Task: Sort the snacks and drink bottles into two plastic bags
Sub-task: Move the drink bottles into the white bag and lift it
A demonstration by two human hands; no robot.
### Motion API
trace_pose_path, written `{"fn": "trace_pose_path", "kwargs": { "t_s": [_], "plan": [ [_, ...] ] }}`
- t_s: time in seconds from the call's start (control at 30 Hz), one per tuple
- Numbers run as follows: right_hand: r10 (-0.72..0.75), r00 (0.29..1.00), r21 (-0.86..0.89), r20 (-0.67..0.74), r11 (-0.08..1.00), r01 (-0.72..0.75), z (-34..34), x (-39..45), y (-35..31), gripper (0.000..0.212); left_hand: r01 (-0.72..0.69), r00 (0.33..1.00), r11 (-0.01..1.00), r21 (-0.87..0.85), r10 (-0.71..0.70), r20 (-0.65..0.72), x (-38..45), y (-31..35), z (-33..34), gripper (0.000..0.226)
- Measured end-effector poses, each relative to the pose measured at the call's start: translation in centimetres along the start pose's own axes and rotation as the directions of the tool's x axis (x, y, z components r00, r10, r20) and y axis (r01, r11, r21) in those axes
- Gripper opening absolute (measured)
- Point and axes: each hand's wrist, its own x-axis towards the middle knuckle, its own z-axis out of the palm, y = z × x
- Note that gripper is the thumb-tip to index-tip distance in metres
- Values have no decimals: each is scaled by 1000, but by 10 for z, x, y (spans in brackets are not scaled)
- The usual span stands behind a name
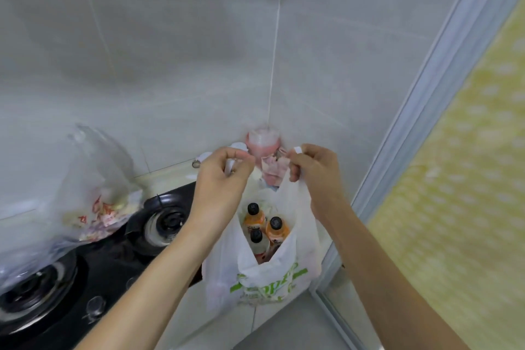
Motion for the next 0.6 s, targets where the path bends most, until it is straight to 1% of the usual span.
{"fn": "trace_pose_path", "kwargs": {
  "t_s": [0.13, 0.23, 0.33, 0.47, 0.6],
  "plan": [
    [12, 999, -29, 30, 1000, -11, 9, 55, 10, 19, 15, 1000, 1000, 26, -14, -21, 50, -6, 17, 5],
    [14, 997, -26, 71, 1000, -13, 16, 95, 20, 20, 30, 999, 997, 74, -27, -40, 85, -10, 27, 8],
    [26, 987, -38, 160, 999, -20, 24, 132, 32, 23, 61, 994, 993, 98, -51, -97, 119, -21, 35, 10],
    [51, 973, -61, 223, 997, -38, 36, 183, 46, 23, 77, 982, 989, 125, -54, -182, 155, -29, 47, 11],
    [82, 946, -51, 313, 996, -70, 44, 224, 53, 17, 92, 961, 989, 120, -56, -271, 190, -34, 60, 14]
  ]
}}
